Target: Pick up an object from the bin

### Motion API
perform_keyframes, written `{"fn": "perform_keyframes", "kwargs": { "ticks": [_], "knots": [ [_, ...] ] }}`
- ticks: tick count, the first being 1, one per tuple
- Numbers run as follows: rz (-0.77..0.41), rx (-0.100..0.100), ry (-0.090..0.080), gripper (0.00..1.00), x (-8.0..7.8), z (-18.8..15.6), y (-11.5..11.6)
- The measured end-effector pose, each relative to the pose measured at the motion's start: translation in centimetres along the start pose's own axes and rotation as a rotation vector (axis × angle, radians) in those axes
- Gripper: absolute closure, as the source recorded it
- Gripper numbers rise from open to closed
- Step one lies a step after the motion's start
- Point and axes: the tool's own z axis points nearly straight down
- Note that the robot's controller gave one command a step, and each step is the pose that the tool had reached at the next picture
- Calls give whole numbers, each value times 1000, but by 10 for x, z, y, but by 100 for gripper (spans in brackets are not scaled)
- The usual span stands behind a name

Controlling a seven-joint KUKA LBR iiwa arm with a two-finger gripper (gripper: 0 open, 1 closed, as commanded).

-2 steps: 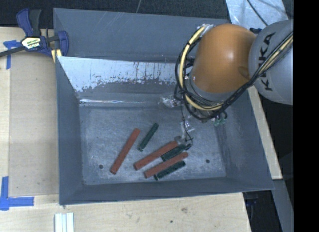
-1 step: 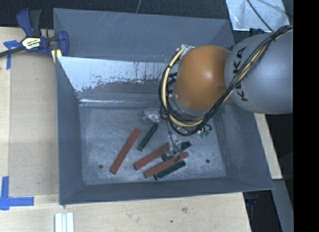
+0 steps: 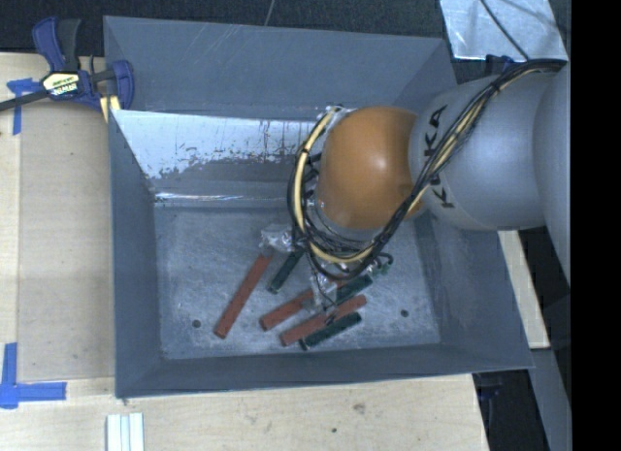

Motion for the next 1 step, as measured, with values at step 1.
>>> {"fn": "perform_keyframes", "kwargs": {
  "ticks": [1],
  "knots": [
    [-161, 7, -26, 100, 7, 19, 0]
  ]
}}
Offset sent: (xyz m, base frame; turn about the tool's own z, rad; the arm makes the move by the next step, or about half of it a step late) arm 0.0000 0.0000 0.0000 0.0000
